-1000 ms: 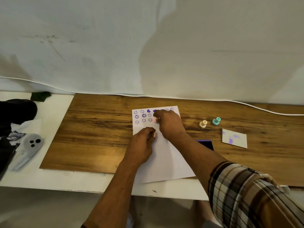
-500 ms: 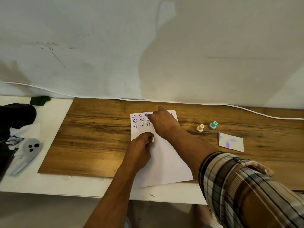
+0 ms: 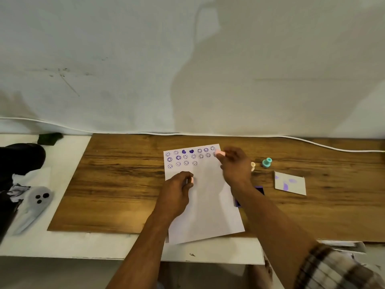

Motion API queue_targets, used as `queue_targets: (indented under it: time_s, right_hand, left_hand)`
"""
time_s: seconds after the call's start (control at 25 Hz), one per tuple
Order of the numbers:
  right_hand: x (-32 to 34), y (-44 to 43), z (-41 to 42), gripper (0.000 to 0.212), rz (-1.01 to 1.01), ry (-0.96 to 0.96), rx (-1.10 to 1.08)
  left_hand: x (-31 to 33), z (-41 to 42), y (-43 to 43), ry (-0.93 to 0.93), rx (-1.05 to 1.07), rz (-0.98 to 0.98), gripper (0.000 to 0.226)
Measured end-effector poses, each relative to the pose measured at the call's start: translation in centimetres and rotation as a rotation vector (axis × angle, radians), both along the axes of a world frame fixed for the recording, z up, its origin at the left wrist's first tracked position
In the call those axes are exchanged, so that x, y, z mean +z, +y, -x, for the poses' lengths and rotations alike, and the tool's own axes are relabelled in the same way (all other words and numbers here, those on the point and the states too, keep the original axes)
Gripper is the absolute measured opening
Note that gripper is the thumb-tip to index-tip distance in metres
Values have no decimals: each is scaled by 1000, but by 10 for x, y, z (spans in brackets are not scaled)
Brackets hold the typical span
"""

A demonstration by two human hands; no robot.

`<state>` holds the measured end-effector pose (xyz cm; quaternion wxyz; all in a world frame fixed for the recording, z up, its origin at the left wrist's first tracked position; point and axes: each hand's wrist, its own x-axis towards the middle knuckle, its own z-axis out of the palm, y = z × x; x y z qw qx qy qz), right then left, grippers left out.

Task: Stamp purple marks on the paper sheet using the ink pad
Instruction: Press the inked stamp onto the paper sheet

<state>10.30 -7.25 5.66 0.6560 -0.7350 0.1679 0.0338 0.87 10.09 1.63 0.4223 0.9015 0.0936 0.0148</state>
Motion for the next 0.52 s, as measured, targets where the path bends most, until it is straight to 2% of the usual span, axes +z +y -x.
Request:
queue_targets:
  time_s: [0.04,0.08,0.16,0.32,0.44,0.52]
  right_hand:
    - [2,-13,15,31,-142,70,-66]
    - [4,-25,29,26,-204,110,-88]
    - [11,-45,59,18,-169,110,-66]
    - [14,-61,102,11,22,-19,26]
    - [8,-58,105,19,9,-60,79]
    - [5,-54,102,23,12,-58,125]
  left_hand:
    - [2,0,-2,9,26,57,25]
    - [4,1,-4,22,56,135,26]
    - [8,3,-9,45,131,281,27]
    - [19,7,-28,122,189,568,28]
    - [27,10,-45,161,142,739,30]
    - [30,10,-51,158,116,747,30]
